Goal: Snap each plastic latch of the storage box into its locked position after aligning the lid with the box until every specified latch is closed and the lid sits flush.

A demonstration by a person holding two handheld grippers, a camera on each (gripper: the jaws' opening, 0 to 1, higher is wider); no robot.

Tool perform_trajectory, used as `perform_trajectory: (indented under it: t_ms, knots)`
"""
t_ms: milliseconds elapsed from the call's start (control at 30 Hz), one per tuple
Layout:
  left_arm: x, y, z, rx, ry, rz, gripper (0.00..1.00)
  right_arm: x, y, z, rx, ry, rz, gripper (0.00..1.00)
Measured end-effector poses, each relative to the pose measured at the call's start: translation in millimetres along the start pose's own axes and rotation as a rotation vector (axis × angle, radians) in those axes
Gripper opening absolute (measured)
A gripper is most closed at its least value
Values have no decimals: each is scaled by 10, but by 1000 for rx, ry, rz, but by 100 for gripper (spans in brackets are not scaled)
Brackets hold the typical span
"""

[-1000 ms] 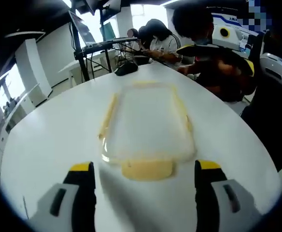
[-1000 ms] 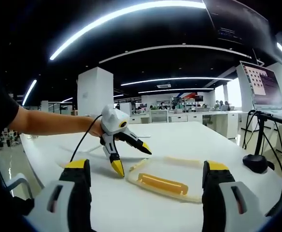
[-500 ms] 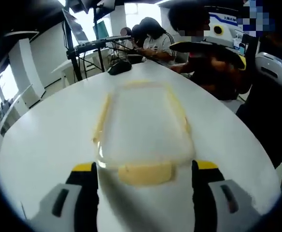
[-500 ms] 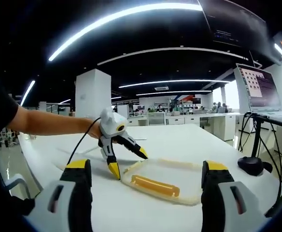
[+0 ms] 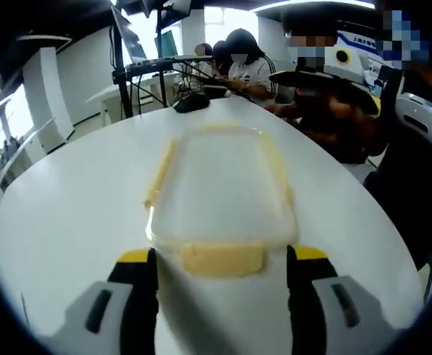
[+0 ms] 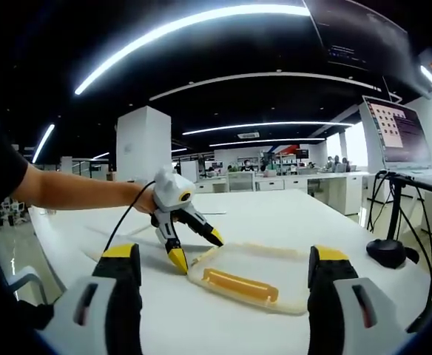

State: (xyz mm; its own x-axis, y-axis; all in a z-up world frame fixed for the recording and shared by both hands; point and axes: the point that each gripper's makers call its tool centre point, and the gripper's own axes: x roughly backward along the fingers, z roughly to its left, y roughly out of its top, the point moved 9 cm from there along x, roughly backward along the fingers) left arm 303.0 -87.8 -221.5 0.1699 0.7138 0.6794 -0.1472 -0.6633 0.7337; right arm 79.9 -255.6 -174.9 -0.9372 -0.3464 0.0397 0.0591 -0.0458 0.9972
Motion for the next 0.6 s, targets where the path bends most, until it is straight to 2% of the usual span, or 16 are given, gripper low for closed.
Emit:
perform_trajectory:
  t_ms: [267, 400, 600]
  knots:
    - [5, -16, -28, 3, 0, -44, 67, -20, -20, 6, -2, 6, 2, 94]
    - [-13, -4, -66, -10, -1, -57, 57, -22, -34, -16, -11, 8, -6, 94]
    - [-47, -19, -42, -7, -1, -56, 58, -29, -19, -16, -2, -1, -11, 94]
